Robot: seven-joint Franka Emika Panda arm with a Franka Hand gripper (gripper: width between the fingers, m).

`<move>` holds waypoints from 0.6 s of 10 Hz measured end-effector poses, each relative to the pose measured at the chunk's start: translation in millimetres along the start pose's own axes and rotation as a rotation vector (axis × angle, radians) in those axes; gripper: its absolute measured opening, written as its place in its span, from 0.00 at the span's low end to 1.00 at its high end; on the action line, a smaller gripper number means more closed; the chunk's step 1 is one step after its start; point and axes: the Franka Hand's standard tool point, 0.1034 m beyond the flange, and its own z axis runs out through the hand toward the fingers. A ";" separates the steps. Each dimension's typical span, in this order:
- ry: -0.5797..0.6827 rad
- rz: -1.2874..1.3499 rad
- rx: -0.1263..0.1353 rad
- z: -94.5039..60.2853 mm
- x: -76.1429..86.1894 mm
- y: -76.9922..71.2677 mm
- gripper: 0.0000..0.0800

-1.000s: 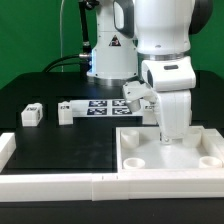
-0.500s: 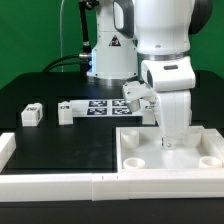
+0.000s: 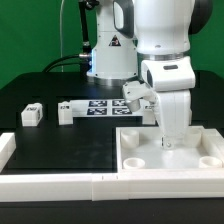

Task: Assemble one leg

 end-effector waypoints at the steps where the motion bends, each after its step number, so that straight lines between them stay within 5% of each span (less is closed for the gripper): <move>1: -0.006 0.022 -0.012 -11.9 0.5 -8.6 0.81; 4: -0.023 0.131 -0.034 -38.3 3.2 -24.6 0.81; 6: -0.020 0.172 -0.029 -34.8 2.5 -25.2 0.81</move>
Offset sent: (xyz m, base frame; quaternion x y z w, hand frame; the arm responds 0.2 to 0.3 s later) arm -0.0239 -0.0063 0.0353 -0.0132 -0.0446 0.0754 0.9961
